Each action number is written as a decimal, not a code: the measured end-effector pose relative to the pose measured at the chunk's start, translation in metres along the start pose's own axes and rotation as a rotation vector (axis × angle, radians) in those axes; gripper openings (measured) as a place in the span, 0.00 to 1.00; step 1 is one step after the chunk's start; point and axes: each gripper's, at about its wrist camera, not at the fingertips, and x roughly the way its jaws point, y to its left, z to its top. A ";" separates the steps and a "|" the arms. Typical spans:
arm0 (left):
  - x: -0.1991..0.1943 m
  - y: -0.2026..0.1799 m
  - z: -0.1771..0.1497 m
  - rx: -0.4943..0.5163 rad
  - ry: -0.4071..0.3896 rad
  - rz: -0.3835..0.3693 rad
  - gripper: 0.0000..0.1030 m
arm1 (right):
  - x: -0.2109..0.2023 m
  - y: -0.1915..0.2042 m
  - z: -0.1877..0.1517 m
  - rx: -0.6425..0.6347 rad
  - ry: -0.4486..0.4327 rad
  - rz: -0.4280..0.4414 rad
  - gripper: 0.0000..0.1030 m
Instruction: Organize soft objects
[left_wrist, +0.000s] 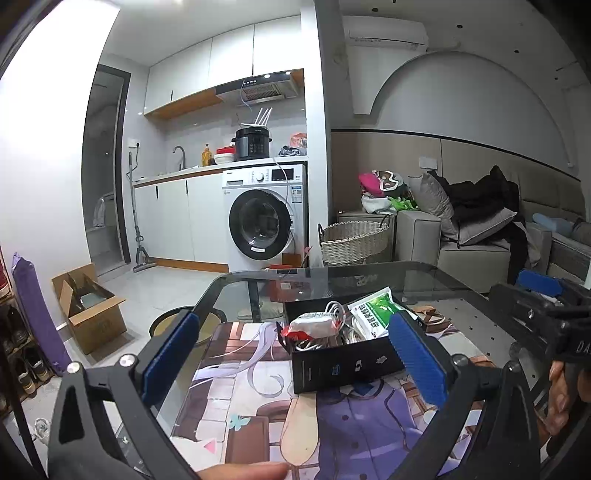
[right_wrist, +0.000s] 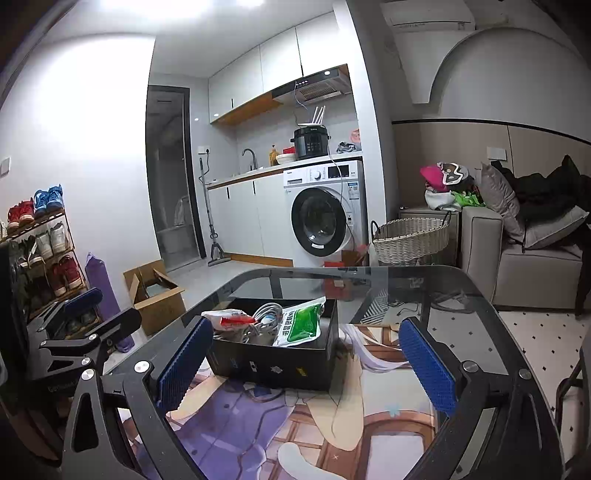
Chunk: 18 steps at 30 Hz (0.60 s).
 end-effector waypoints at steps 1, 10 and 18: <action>-0.001 0.000 0.000 0.000 -0.005 0.003 1.00 | 0.001 0.001 0.000 -0.004 0.002 0.004 0.99; -0.001 0.003 -0.001 -0.002 -0.003 0.000 1.00 | 0.003 0.003 -0.001 -0.012 0.001 -0.002 0.99; -0.003 0.002 0.002 -0.002 -0.016 0.002 1.00 | 0.003 0.002 0.000 -0.011 0.004 0.005 0.99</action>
